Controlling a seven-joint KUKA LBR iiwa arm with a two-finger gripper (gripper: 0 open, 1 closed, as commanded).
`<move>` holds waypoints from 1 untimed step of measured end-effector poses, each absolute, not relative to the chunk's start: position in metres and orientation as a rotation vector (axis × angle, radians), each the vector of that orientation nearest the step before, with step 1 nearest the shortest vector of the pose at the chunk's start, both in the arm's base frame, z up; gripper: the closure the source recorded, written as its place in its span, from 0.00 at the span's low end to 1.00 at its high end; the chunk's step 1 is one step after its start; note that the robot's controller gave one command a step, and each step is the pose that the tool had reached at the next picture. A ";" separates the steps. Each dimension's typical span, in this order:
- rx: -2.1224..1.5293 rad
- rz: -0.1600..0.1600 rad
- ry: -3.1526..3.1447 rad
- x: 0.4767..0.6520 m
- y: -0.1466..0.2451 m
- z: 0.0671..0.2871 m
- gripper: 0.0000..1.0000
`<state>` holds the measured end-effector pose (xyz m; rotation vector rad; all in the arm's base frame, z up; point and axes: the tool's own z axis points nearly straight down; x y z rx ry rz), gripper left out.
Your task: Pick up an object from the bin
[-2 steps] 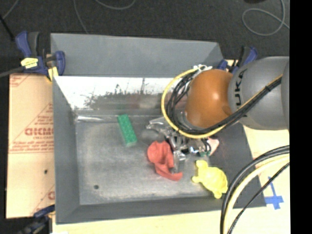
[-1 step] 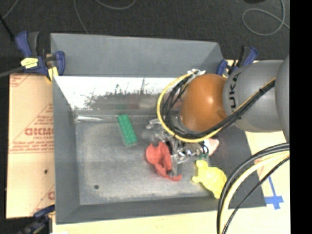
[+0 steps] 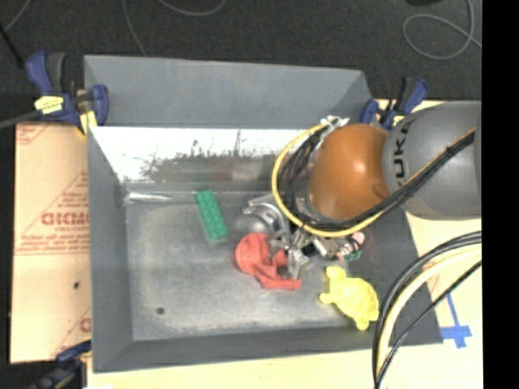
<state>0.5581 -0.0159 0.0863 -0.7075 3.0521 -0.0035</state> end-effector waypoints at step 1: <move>-0.707 -0.003 3.052 0.558 -0.016 0.086 1.00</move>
Offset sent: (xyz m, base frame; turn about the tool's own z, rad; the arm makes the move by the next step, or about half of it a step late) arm -0.0047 -0.0003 0.1485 0.0510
